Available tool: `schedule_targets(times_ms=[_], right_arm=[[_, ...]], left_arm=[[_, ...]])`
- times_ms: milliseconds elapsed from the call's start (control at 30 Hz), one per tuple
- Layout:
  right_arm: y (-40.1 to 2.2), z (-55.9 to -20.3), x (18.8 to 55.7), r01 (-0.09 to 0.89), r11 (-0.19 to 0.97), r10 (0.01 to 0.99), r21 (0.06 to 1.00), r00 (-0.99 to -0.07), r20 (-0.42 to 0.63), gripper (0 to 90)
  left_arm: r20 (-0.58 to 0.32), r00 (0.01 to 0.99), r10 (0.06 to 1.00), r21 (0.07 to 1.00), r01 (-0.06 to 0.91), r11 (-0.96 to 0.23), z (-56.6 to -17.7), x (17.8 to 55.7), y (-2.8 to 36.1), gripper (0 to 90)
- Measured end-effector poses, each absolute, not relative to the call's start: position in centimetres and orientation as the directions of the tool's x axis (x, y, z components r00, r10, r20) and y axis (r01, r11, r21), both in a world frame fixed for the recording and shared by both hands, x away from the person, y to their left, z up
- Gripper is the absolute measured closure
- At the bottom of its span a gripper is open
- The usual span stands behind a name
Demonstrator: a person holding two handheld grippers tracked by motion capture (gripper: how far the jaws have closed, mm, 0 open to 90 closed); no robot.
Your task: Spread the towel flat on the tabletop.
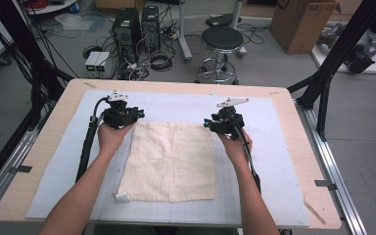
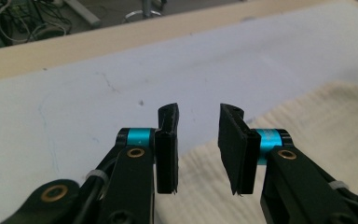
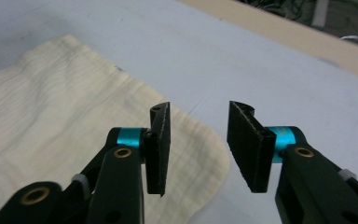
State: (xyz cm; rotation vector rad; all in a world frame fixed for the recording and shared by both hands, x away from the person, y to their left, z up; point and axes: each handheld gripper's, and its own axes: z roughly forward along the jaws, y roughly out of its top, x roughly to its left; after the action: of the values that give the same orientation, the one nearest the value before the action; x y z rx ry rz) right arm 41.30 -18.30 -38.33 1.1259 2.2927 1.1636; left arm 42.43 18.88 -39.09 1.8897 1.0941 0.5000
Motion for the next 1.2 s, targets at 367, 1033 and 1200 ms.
schedule_targets(times_ms=[367,1033,1200], right_arm=[[-18.9,-38.8,37.5,0.493,0.374,0.708,0.786,-0.699,0.102,53.7],[-19.5,-42.2,27.1,0.344,0.509,0.442,0.789,-0.891,0.104,52.9],[-20.3,-42.8,25.6,0.331,0.513,0.41,0.792,-0.905,0.112,52.8]], left_arm=[[-0.123,0.598,0.792,0.852,0.473,-0.225,-40.0,38.0,20.6,62.0],[-0.117,0.73,0.673,0.845,0.429,-0.319,-42.4,26.4,22.8,47.7],[-0.129,0.789,0.6,0.841,0.407,-0.355,-42.9,24.4,22.8,51.1]])
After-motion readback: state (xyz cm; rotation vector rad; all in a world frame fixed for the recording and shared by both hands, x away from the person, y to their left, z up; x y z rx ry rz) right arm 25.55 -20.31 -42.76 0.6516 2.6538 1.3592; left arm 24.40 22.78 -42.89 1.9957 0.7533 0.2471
